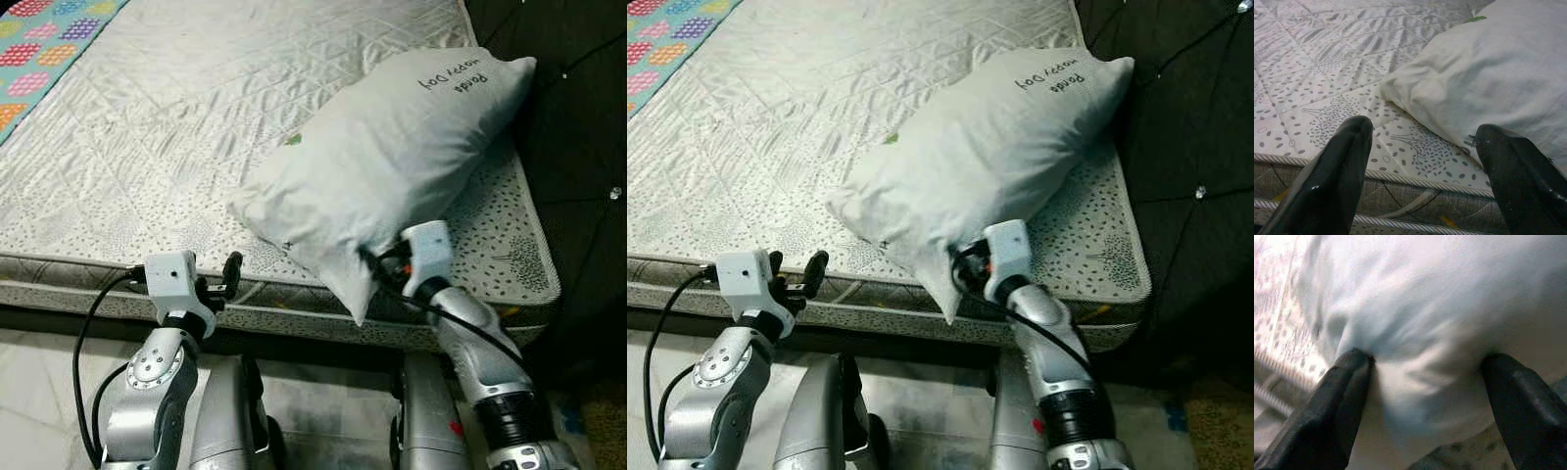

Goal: Clean up the room

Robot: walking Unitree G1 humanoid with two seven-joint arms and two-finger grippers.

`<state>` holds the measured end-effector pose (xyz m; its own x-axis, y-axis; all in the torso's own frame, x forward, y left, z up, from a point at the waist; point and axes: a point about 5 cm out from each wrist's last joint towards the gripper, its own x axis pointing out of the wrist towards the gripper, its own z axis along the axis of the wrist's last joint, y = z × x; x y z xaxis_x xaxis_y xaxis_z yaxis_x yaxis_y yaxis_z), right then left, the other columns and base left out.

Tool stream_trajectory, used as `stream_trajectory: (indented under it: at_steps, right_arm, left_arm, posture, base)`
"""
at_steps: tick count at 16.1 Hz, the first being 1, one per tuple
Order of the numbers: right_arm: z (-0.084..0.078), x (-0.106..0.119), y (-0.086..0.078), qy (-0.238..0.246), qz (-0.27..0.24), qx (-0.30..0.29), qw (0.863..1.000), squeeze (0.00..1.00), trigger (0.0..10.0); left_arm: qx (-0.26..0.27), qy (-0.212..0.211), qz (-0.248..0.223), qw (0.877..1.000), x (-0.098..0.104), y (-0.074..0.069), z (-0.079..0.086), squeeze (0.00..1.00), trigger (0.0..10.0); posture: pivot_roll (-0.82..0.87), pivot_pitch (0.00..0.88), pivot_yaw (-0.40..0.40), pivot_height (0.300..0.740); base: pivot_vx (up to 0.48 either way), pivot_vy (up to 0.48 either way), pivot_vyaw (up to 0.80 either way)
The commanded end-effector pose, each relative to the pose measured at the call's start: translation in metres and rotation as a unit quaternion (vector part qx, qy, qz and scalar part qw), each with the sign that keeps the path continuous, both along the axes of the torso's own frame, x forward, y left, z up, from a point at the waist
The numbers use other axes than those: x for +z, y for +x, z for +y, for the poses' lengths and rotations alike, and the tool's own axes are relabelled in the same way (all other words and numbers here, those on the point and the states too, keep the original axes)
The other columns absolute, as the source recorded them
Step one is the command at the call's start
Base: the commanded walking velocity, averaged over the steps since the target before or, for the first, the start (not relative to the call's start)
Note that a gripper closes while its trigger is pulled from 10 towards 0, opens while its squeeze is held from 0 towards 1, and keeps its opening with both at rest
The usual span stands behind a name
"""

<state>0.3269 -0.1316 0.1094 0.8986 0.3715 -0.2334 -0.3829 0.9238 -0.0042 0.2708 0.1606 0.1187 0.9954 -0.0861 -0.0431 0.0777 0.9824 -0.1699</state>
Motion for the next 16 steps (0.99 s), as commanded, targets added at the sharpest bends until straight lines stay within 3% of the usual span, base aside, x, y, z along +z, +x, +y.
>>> stream_trajectory:
  at_steps: [1,7,10,16]
  right_arm:
    - [0.009,-0.007,-0.005,0.006,0.036,0.025,0.999,0.00,10.0]
    - [0.010,-0.003,-0.007,0.035,0.073,0.017,0.997,0.00,10.0]
    - [0.034,0.000,-0.008,0.076,0.069,-0.010,0.995,0.00,10.0]
    - [0.049,0.009,0.004,0.111,0.040,-0.061,0.991,0.00,10.0]
  left_arm:
    - [0.002,0.008,0.005,1.000,0.000,-0.003,0.006,0.00,10.0]
    - [-0.003,0.002,0.011,1.000,-0.001,-0.006,0.004,0.00,10.0]
    - [-0.007,0.001,0.010,1.000,0.000,-0.005,0.002,0.00,10.0]
    - [-0.001,0.000,0.009,1.000,0.001,-0.005,0.004,0.00,10.0]
  posture:
    - [-0.07,0.209,0.094,0.556]
    - [-0.07,0.211,0.095,0.556]
    - [-0.07,0.209,0.095,0.556]
    - [-0.06,0.202,0.085,0.556]
  base:
    - [0.000,0.000,0.00]
    - [0.000,0.000,0.00]
    - [0.000,0.000,0.00]
    - [0.000,0.000,0.00]
